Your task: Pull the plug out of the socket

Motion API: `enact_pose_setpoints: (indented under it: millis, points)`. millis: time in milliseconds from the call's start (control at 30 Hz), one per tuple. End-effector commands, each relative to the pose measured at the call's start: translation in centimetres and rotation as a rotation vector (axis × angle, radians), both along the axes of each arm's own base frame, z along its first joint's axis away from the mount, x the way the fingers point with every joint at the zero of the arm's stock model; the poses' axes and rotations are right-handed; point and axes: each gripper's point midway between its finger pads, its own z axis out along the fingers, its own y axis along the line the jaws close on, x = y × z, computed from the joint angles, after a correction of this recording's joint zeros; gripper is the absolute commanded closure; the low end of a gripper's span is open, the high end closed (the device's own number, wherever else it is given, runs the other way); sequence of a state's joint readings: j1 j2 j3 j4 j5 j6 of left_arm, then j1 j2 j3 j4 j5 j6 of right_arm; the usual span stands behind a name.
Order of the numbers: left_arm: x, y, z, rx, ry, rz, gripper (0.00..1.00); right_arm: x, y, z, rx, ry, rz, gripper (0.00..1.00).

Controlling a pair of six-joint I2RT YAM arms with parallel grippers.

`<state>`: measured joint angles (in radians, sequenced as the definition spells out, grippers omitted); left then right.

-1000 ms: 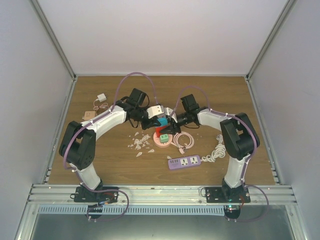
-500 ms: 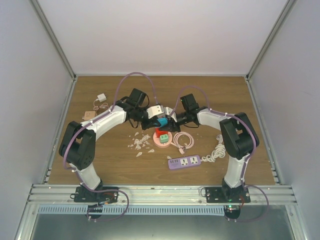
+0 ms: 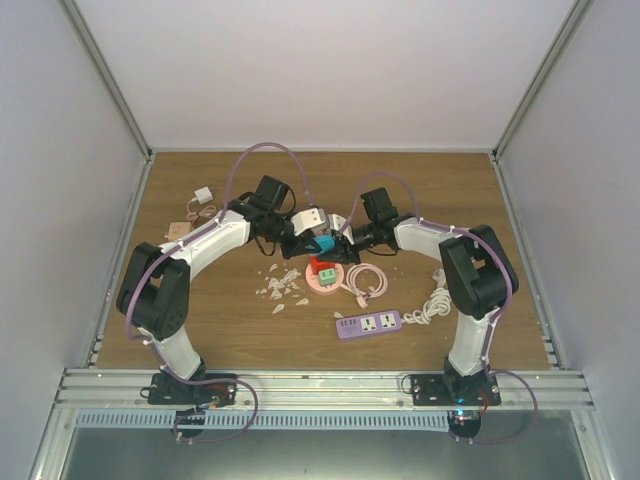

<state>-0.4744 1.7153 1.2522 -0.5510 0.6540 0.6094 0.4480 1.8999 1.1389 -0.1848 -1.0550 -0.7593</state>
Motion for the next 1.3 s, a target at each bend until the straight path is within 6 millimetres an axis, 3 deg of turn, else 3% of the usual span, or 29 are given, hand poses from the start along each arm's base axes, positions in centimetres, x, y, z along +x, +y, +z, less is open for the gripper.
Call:
enact_pose_setpoints:
  millis: [0, 300, 433, 900, 1267]
  points:
    - [0.1, -2.0, 9.7, -0.284, -0.152, -0.087, 0.97, -0.3, -0.8, -4.0, -0.102, 0.012, -0.025, 0.64]
    - [0.0, -0.7, 9.0, -0.305, -0.091, -0.079, 0.98, -0.1, -1.1, -4.2, -0.104, 0.023, -0.034, 0.63]
    - [-0.1, -0.2, 8.5, -0.284, -0.097, -0.070, 0.98, 0.0, -1.0, -3.3, -0.086, 0.013, -0.033, 0.60]
    - [-0.6, 1.7, 8.6, -0.274, -0.108, -0.059, 0.98, 0.3, -0.9, 4.7, 0.026, -0.037, -0.037, 0.44]
    - [-1.6, 1.7, 7.2, -0.259, -0.070, -0.079, 0.98, -0.2, -1.4, 9.1, 0.089, -0.012, -0.065, 0.48]
